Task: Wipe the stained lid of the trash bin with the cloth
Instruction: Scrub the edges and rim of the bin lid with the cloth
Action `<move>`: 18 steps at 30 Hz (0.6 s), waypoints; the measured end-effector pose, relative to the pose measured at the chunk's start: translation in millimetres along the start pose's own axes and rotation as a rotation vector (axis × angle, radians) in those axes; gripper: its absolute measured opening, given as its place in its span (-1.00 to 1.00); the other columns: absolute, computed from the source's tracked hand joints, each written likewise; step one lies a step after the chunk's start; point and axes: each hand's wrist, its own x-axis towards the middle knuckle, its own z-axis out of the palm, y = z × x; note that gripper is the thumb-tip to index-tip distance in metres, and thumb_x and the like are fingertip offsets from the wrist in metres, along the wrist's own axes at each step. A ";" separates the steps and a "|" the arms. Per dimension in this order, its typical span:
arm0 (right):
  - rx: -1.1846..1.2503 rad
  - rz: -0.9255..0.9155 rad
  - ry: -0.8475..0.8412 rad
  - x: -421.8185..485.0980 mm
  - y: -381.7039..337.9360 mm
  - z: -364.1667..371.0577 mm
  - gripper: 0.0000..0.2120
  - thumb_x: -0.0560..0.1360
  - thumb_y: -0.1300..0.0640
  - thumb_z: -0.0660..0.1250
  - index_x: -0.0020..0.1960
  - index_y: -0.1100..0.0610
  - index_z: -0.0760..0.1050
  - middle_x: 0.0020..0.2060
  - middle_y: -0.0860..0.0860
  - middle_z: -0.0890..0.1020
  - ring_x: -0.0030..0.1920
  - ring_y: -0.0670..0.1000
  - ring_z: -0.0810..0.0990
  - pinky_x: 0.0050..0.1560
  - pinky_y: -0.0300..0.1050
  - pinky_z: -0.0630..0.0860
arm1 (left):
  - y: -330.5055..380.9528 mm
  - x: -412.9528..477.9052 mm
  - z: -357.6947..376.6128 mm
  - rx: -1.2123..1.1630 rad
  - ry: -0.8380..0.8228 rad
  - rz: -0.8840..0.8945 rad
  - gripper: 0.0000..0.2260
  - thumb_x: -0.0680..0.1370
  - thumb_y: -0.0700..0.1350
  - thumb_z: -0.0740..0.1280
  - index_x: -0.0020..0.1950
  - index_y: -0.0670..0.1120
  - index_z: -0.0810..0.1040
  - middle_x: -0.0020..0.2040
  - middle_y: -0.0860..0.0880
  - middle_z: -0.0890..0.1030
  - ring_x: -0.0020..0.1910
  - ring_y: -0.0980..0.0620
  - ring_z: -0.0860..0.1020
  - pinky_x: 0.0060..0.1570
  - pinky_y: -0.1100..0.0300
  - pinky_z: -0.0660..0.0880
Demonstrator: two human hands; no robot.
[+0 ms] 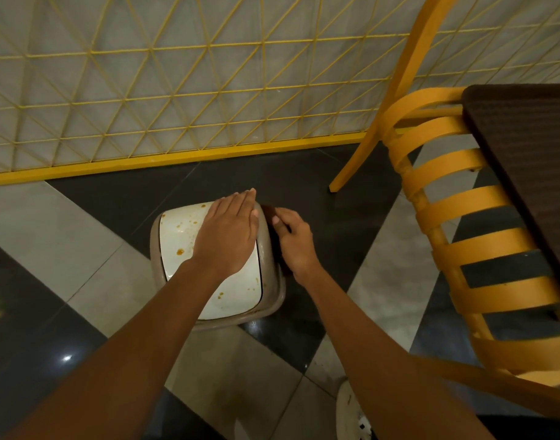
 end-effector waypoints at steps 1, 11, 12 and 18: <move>0.018 -0.024 0.014 -9.5 4.9 -1.2 -0.73 0.56 0.22 0.14 0.21 0.16 0.48 0.21 0.05 0.49 0.17 -0.07 0.44 0.23 -0.21 0.37 | 0.1 -0.2 0.4 0.002 0.000 0.002 -0.57 0.64 -0.03 -0.12 0.51 -0.09 0.03 0.50 -0.04 0.16 0.48 0.02 0.11 0.45 0.16 -0.06; 0.026 -0.024 0.010 -3.6 6.7 3.2 -0.72 0.56 0.23 0.13 0.23 0.16 0.47 0.23 0.08 0.48 0.22 -0.02 0.44 0.30 -0.12 0.35 | 0.3 1.2 0.8 0.005 -0.006 -0.003 -0.57 0.64 -0.04 -0.12 0.51 -0.09 0.02 0.51 -0.05 0.15 0.48 0.01 0.11 0.45 0.16 -0.07; 0.023 -0.042 0.011 3.3 2.6 3.8 -0.72 0.57 0.24 0.13 0.23 0.17 0.47 0.23 0.08 0.48 0.23 -0.01 0.44 0.32 -0.10 0.35 | 0.5 1.8 0.4 0.006 -0.008 -0.003 -0.57 0.64 -0.04 -0.12 0.51 -0.09 0.02 0.51 -0.05 0.15 0.48 0.01 0.11 0.45 0.16 -0.07; 0.018 -0.126 0.094 -48.6 26.7 6.3 -0.72 0.57 0.19 0.14 0.25 0.10 0.46 0.24 -0.02 0.46 0.27 -0.07 0.40 0.32 -0.15 0.33 | -0.1 -1.0 -0.4 0.008 -0.008 0.000 -0.57 0.64 -0.04 -0.11 0.51 -0.09 0.02 0.51 -0.05 0.14 0.49 0.01 0.10 0.44 0.17 -0.08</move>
